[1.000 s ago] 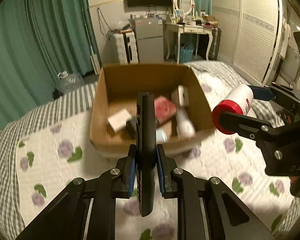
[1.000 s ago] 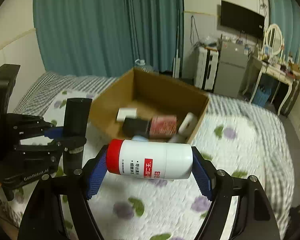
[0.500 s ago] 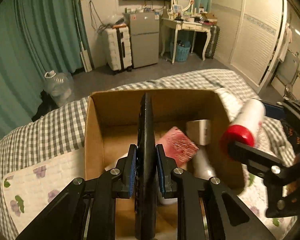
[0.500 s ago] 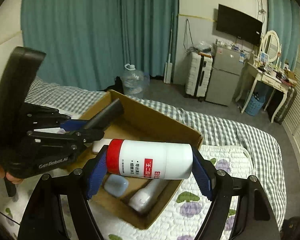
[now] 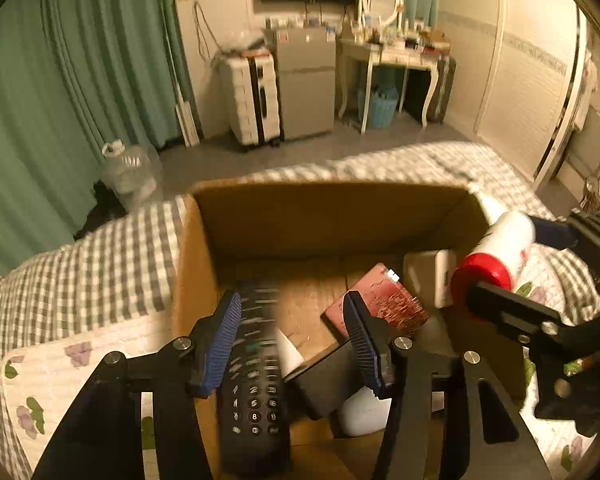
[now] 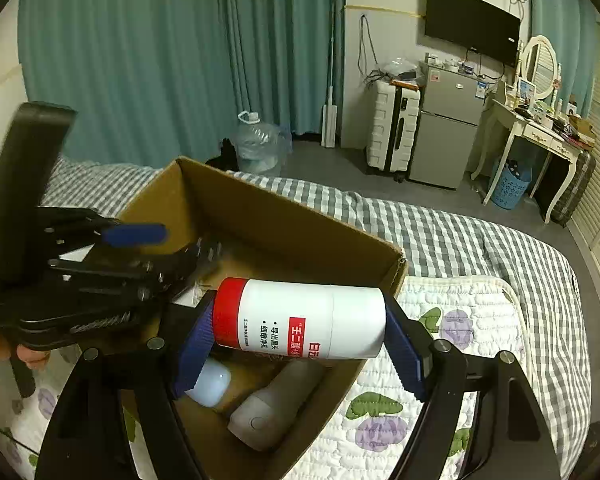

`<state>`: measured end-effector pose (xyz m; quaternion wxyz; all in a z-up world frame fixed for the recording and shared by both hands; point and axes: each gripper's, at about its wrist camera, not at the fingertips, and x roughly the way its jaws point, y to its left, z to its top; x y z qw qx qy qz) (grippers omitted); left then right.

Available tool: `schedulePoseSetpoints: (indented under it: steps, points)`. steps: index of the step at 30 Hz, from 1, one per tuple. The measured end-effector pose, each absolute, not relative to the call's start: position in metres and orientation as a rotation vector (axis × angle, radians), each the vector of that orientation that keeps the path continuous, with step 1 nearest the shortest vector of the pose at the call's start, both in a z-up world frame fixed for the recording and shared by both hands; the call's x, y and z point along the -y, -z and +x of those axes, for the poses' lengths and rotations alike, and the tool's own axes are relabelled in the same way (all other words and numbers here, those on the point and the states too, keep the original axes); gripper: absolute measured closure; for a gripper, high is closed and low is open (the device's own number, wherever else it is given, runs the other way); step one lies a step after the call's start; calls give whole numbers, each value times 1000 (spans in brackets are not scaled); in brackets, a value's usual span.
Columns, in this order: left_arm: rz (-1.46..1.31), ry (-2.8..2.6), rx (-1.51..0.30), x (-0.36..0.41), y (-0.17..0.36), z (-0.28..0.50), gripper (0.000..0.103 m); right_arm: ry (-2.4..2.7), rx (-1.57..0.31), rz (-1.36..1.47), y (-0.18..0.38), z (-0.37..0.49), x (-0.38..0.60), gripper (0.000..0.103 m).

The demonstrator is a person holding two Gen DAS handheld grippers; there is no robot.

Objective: Organize rigid objects

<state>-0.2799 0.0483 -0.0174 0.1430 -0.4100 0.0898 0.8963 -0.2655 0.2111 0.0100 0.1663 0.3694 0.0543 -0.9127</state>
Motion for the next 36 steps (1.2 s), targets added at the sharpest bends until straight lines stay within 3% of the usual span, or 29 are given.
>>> schedulePoseSetpoints:
  steps: [9,17,21,25,33,36]
  points:
    - [-1043,-2736,-258,-21,-13,-236,43,2621,-161,966,-17,-270,-199,26]
    - [-1058,-2798,-195,-6,-8,-220,42,2580,-172,1081,8,-305,-180,25]
    - [-1052,-2802,-188,-2,-9,-213,42,2571,-186,1122,12,-306,-172,20]
    - [-1025,-2828,-170,-7,-20,-207,42,2617,-166,1033,-7,-283,-180,13]
    - [-843,-2913,-185,-30,-69,-161,34,2762,-301,719,-83,-198,-197,0]
    - [-769,-2958,-171,-36,-88,-136,32,2794,-306,635,-105,-166,-207,0]
